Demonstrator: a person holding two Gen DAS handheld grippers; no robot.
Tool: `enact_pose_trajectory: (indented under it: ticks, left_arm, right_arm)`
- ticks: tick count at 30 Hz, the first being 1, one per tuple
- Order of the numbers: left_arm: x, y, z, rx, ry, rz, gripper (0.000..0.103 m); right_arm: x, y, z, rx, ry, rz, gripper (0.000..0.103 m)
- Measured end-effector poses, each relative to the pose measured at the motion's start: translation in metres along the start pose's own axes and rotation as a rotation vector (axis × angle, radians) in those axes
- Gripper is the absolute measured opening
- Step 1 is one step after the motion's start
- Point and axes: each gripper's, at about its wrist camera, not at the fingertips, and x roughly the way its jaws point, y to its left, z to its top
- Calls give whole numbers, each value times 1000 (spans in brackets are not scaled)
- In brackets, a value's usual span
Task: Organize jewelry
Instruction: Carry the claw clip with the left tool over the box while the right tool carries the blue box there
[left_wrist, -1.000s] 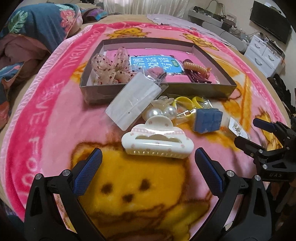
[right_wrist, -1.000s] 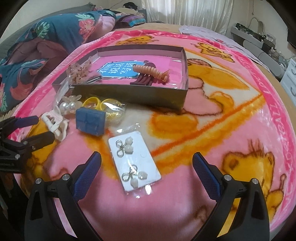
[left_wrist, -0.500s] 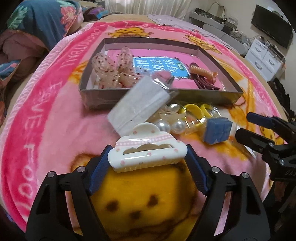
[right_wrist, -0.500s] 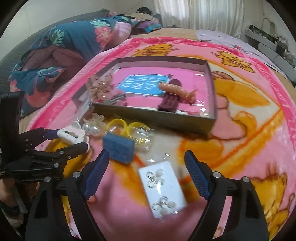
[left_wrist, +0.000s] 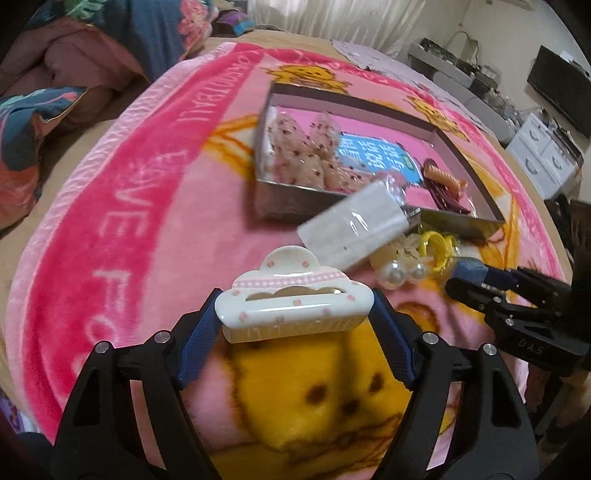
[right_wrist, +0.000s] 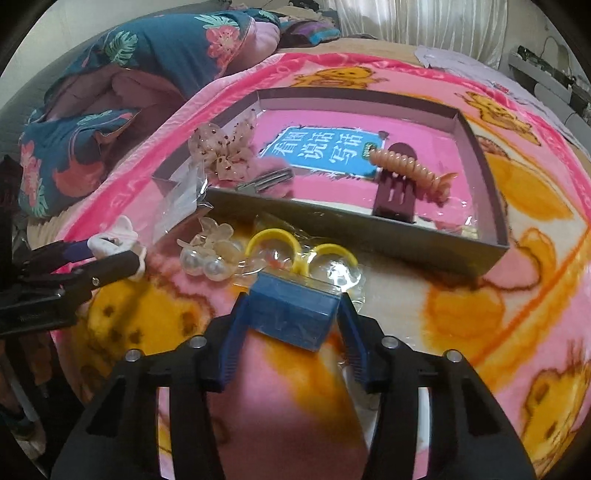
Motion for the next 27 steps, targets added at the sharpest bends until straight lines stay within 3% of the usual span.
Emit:
enact_pose_trajectory:
  ticks: [2, 16, 27]
  left_arm:
    - [-5, 2, 1, -1, -15, 3, 65]
    - [-29, 0, 13, -4, -77, -33, 65]
    - [-57, -21, 54, 42, -176, -48, 65]
  right_arm:
    - [-6, 1, -1, -4, -19, 11, 47]
    - [-73, -12, 18, 42, -198, 58, 46]
    - [-99, -34, 35, 74, -291, 35, 46]
